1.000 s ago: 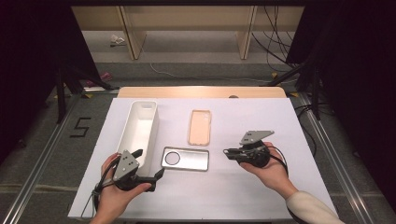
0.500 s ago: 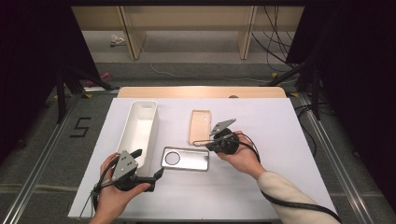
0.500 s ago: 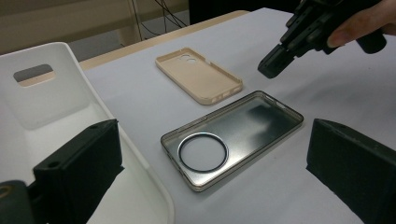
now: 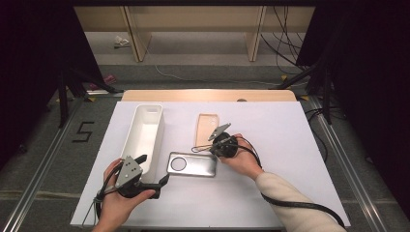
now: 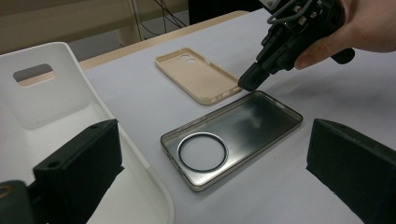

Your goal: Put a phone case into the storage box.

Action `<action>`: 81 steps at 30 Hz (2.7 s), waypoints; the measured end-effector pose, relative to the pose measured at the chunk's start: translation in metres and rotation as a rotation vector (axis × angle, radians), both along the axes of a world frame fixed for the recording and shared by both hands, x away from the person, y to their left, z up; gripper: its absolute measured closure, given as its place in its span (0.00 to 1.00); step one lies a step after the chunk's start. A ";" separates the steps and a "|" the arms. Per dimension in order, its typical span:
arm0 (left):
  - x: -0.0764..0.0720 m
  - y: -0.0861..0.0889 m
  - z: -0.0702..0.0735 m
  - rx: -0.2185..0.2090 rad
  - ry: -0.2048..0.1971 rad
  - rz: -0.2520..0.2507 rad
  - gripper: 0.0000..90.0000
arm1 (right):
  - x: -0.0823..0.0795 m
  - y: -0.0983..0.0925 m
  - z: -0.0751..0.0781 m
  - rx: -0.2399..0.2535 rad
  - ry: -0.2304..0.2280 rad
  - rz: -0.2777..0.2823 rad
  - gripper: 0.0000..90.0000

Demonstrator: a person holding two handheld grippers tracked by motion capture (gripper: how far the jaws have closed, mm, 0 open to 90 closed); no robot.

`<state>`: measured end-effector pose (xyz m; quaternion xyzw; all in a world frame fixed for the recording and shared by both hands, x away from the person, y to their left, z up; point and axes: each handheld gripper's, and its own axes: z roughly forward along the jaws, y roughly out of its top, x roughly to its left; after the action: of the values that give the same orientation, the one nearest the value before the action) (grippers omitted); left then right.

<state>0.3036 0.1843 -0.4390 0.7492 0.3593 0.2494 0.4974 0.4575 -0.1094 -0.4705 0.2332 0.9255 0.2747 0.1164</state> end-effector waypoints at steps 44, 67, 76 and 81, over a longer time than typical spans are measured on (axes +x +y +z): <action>-0.001 -0.001 0.000 0.008 -0.002 -0.005 0.03 | -0.070 0.030 0.008 -0.076 0.155 0.263 1.00; -0.001 -0.002 0.000 0.010 -0.001 -0.005 0.03 | -0.086 0.045 0.006 -0.027 0.178 0.307 1.00; -0.001 -0.002 0.000 0.010 -0.001 -0.005 0.03 | -0.088 0.051 0.004 -0.009 0.174 0.324 1.00; -0.001 -0.002 0.000 0.010 -0.001 -0.005 0.03 | -0.089 0.052 0.004 -0.004 0.177 0.320 1.00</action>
<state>0.3030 0.1824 -0.4394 0.7525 0.3560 0.2503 0.4943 0.3688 -0.0572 -0.4669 0.1059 0.9580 0.2662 -0.0104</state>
